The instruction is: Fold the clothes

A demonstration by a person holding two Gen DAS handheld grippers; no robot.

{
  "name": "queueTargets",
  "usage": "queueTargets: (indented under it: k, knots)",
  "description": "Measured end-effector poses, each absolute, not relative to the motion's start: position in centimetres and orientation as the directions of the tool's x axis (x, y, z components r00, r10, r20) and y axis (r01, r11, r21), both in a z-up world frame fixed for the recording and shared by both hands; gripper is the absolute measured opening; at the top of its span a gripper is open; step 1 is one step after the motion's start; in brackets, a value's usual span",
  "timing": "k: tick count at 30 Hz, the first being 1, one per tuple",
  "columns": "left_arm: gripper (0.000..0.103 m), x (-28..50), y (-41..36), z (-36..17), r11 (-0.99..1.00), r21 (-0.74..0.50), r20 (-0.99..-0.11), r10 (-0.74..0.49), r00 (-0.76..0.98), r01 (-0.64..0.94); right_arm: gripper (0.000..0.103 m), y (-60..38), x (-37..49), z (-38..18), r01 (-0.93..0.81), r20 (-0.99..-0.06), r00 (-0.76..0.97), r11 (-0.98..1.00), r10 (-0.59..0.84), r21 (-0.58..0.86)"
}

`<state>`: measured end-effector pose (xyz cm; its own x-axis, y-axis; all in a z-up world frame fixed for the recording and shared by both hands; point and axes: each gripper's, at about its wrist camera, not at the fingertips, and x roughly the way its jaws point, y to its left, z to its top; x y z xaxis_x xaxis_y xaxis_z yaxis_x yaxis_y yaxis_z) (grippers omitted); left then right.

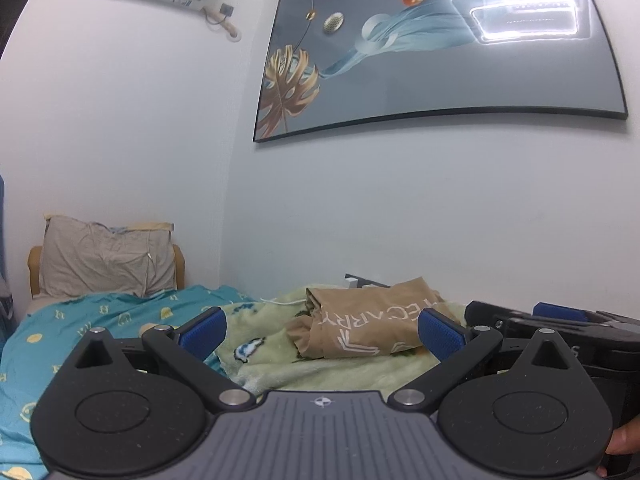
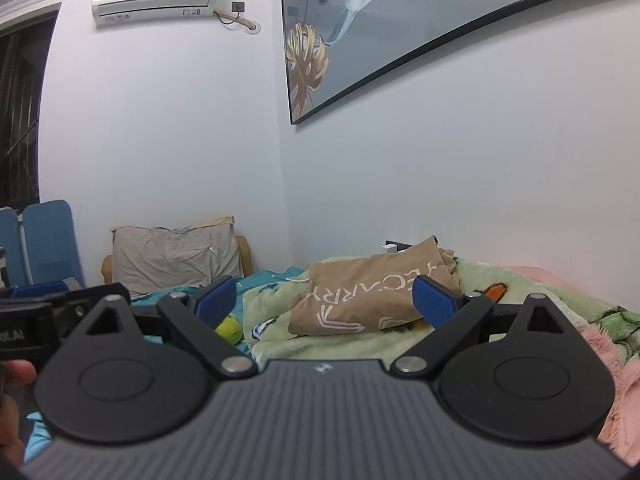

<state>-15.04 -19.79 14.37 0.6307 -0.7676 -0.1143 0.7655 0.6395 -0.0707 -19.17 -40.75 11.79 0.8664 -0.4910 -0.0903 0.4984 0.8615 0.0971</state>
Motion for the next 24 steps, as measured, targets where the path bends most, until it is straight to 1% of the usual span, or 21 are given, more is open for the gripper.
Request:
queueTargets:
  k: [6,16,24]
  knots:
    - [0.103,-15.0,-19.2,14.2,0.626,-0.092,-0.096,-0.780,0.619,0.775,0.096,-40.3,-18.9,11.7,0.506,-0.086,0.862,0.859,-0.500,0.076]
    - [0.103,-15.0,-18.8,13.6,0.640,-0.078,-0.104,-0.768,0.632,0.764,0.096,-39.6,-18.5,11.7,0.520,-0.089,0.853,0.852,-0.515,0.054]
    - [0.103,-15.4,-18.4,13.7,0.648,-0.081,-0.099,-0.762,0.640,0.758,0.096,-38.9,-19.5,12.4,0.525,-0.067,0.851,0.850,-0.522,0.050]
